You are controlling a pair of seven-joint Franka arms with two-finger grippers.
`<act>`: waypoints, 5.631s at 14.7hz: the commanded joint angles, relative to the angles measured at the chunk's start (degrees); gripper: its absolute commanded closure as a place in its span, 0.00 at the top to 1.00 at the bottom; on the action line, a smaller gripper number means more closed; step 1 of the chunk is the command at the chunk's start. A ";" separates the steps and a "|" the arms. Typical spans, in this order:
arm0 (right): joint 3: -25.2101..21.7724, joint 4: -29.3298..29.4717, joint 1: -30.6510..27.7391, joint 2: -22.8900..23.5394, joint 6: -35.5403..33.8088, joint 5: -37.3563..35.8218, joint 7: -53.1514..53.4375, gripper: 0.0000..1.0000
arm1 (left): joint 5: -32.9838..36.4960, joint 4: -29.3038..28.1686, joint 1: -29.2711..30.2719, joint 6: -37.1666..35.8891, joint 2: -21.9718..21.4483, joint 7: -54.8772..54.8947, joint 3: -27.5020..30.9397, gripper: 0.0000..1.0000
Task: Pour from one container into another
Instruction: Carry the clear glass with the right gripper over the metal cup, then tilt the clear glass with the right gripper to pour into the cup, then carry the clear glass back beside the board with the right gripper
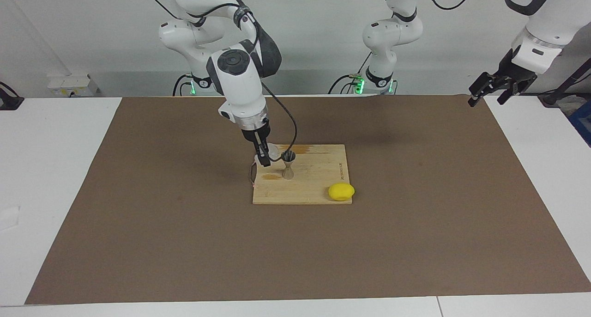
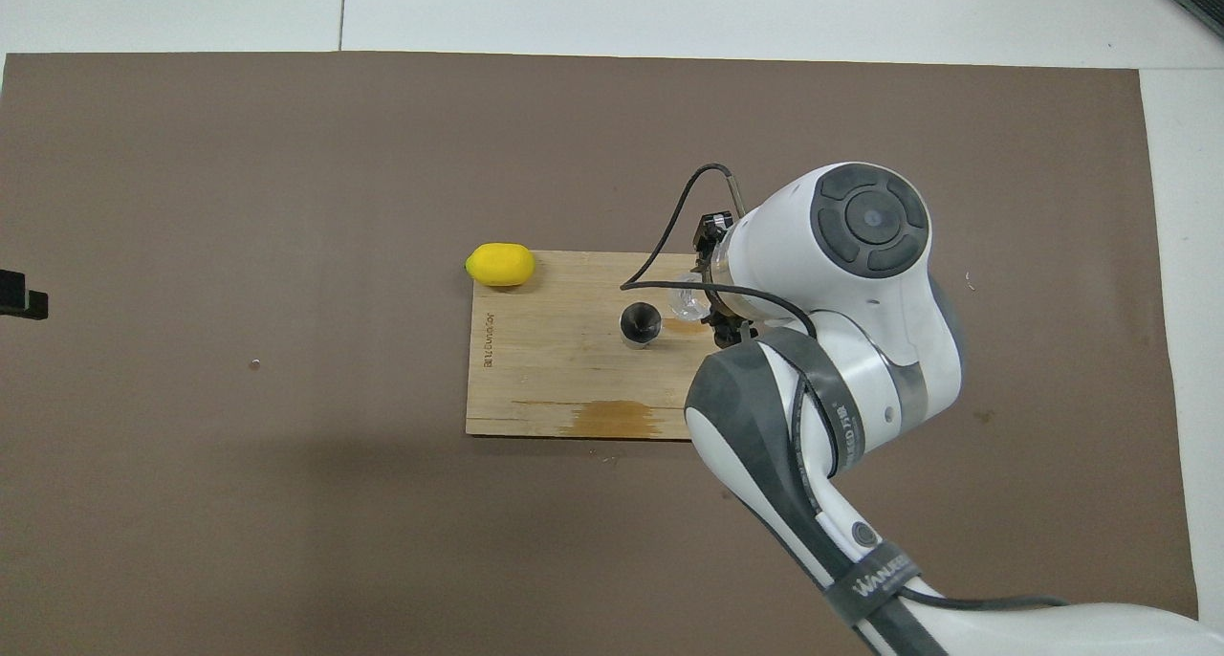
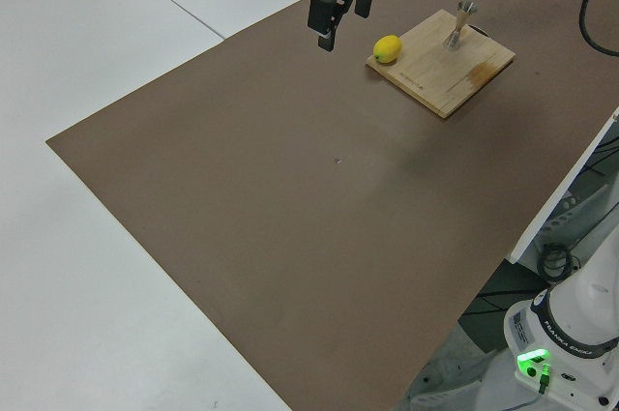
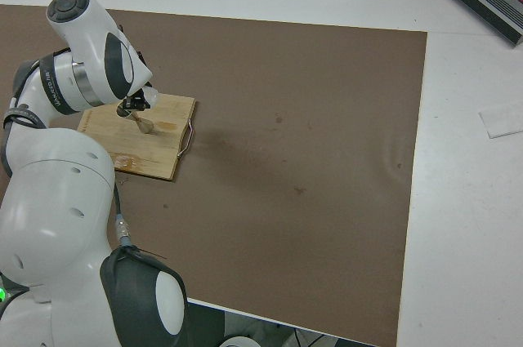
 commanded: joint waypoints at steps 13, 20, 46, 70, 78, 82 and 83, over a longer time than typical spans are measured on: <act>0.19 0.31 5.27 -0.45 1.08 -16.93 5.12 0.00 | 2.83 4.13 -4.07 -1.34 1.41 -1.66 -0.10 1.00; 0.19 -0.57 8.43 0.69 1.08 -24.41 6.26 0.00 | 2.92 4.30 -4.33 -1.16 1.58 -1.84 -0.01 1.00; 0.36 -1.70 -4.21 1.66 2.74 6.85 -0.94 0.00 | 3.27 3.25 -3.19 3.94 1.32 -1.40 0.61 1.00; 0.19 -23.15 -26.81 0.25 12.24 40.53 -41.64 0.39 | 2.66 3.95 -3.80 3.59 1.67 -1.84 0.43 1.00; -0.25 -23.16 -27.78 -4.92 10.40 37.82 -42.25 1.00 | 2.74 3.69 -5.20 3.76 1.67 -4.21 -0.01 1.00; 0.19 -22.72 -26.03 -9.06 6.72 20.36 -48.56 1.00 | 2.74 3.69 -4.94 4.03 1.58 -4.21 -0.01 1.00; 0.10 -22.63 -25.32 -9.94 5.75 17.27 -50.93 1.00 | 2.74 3.60 -4.94 4.12 1.58 -4.21 -0.01 1.00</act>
